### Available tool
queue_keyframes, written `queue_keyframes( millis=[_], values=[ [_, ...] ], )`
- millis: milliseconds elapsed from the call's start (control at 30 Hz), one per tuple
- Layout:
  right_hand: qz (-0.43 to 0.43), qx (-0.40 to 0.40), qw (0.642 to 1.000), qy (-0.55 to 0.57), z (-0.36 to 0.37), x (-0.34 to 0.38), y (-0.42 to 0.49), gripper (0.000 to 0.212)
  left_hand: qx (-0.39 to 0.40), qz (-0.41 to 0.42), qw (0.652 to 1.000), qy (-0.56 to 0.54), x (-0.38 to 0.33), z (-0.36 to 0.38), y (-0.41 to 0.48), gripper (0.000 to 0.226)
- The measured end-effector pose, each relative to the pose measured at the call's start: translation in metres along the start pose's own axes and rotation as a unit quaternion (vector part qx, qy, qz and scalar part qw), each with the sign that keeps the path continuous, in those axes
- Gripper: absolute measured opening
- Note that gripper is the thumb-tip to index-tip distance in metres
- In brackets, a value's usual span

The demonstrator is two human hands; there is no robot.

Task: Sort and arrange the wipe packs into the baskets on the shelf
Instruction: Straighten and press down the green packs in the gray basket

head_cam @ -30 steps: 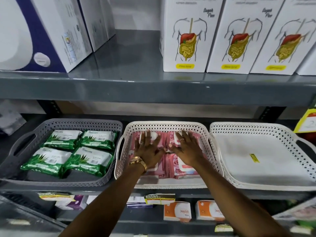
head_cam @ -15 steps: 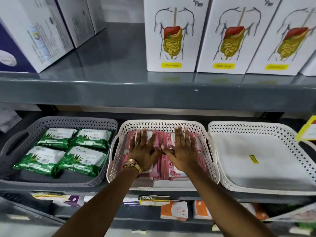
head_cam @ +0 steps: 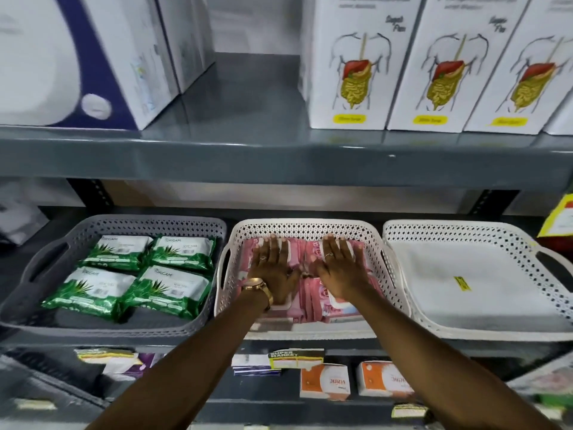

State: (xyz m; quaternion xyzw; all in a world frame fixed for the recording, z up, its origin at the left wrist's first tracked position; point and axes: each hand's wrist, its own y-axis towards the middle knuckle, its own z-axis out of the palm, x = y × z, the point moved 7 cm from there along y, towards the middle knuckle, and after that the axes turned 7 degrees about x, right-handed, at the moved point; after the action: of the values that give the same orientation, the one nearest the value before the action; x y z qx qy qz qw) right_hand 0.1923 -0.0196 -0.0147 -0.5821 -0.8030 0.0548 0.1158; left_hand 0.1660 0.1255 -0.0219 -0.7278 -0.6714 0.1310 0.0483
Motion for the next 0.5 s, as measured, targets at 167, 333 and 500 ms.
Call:
queue_keyframes(
  millis=[167, 333, 500],
  values=[
    [0.009, -0.083, 0.991, 0.109, -0.036, 0.051, -0.021, 0.063, -0.143, 0.074, 0.987, 0.017, 0.024, -0.063, -0.039, 0.069],
    [-0.047, -0.118, 0.977, 0.174, -0.044, 0.177, -0.034, 0.053, -0.216, 0.063, 0.974, -0.011, 0.125, -0.092, -0.086, 0.063],
    [-0.137, -0.087, 0.975, 0.149, -0.012, 0.295, -0.036, 0.051, -0.060, -0.094, 0.994, 0.006, 0.269, -0.042, -0.125, 0.054]
  ],
)
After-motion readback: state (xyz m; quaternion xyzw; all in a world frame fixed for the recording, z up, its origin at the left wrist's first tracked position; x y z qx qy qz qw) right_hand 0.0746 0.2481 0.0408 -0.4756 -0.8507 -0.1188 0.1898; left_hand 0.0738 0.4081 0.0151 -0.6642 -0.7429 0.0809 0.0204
